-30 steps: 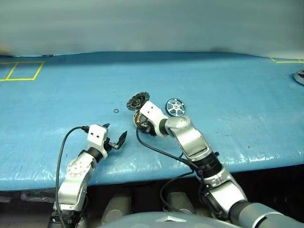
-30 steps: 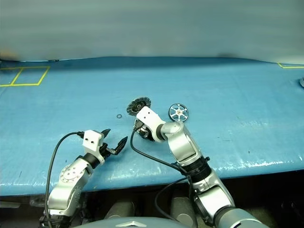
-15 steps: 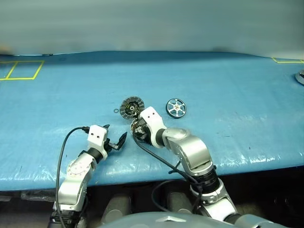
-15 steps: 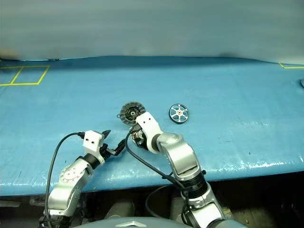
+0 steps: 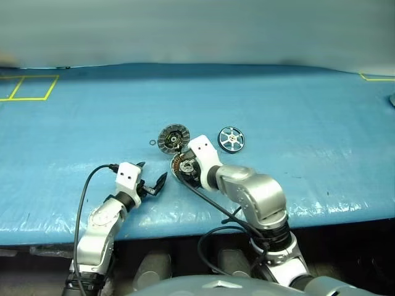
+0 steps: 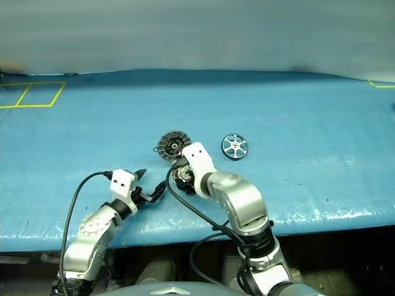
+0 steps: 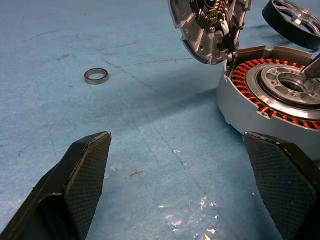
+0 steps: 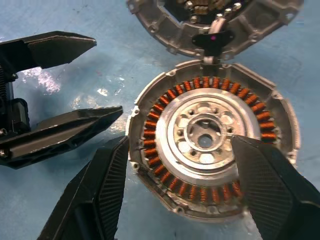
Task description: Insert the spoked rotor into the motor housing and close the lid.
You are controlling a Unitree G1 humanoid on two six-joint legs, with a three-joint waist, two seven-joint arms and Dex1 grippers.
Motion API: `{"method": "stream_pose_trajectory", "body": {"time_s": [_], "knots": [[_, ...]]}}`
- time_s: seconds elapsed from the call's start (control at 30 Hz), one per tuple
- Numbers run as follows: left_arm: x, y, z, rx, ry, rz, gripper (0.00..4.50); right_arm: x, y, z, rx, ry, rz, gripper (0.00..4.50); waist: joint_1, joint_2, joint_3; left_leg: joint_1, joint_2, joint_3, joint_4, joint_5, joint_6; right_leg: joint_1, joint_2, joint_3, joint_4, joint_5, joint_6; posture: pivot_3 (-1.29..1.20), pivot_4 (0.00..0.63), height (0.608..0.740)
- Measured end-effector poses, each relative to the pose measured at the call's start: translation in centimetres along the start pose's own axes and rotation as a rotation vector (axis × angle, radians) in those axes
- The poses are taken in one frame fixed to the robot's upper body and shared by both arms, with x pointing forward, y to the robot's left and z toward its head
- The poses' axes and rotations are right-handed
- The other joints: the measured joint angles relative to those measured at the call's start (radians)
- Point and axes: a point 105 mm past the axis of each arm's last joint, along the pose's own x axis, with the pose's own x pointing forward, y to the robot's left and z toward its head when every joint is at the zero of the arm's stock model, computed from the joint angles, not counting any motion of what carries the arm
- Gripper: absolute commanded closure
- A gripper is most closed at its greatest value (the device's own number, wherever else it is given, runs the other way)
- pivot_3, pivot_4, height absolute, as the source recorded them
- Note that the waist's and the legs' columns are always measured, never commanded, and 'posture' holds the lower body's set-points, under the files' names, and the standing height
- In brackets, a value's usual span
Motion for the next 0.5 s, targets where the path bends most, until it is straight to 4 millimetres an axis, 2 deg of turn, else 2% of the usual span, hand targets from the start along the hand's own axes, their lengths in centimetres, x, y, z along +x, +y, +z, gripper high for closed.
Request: {"method": "stream_pose_trajectory", "body": {"time_s": [0.1,0.13,0.2,0.3,0.43,0.47,0.5], "knots": [[-0.1,0.4,0.2,0.008,0.0,0.002,0.0,-1.4,-0.4,0.9,-0.006,-0.091,0.007,1.09,-0.002,0.0,0.0,-0.001,0.0,0.0,-0.001,0.0,0.0,-0.002,0.0,0.0,0.0,0.0,0.0,0.0,0.15,0.74],[-0.2,0.5,0.2,0.012,-0.001,0.003,0.0,-1.7,-0.3,1.0,0.005,-0.12,0.022,1.47,-0.004,0.0,0.0,-0.001,0.001,0.0,-0.001,0.0,0.0,-0.002,0.0,0.0,0.0,0.0,0.0,0.0,0.15,0.74],[-0.2,0.6,0.5,0.016,-0.007,-0.001,0.0,-2.2,-0.5,0.7,0.016,-0.167,0.042,1.93,-0.004,0.0,0.0,-0.001,0.001,0.0,-0.002,0.0,0.0,-0.002,0.0,0.0,0.0,0.0,0.0,0.0,0.15,0.74],[-0.3,1.1,0.8,0.021,-0.011,-0.006,0.0,-2.8,-1.6,-0.8,-0.049,-0.213,0.017,2.94,-0.002,0.0,0.001,-0.001,0.0,0.001,0.0,0.0,0.001,-0.001,0.0,-0.002,0.0,0.0,0.001,0.0,0.15,0.74],[0.0,2.4,2.0,0.057,-0.035,0.005,0.0,-3.6,-2.6,-2.0,-0.041,-0.334,-0.038,4.27,-0.001,-0.001,0.002,-0.001,0.001,0.001,0.001,0.0,0.0,-0.001,0.001,-0.002,0.002,0.0,0.001,0.0,0.15,0.74],[0.1,2.7,2.2,0.065,-0.039,0.007,0.0,-3.6,-2.8,-2.2,-0.036,-0.349,-0.049,4.47,-0.001,-0.001,0.002,-0.001,0.001,0.001,0.002,0.001,-0.001,0.0,0.001,-0.002,0.002,0.0,0.001,0.0,0.15,0.74],[0.4,3.0,2.5,0.073,-0.042,0.002,0.0,-3.8,-3.2,-2.5,-0.028,-0.375,-0.074,4.47,0.0,-0.001,0.002,-0.001,0.0,0.001,0.003,0.001,-0.001,0.0,0.001,-0.002,0.003,0.0,0.001,0.0,0.15,0.74]]}}
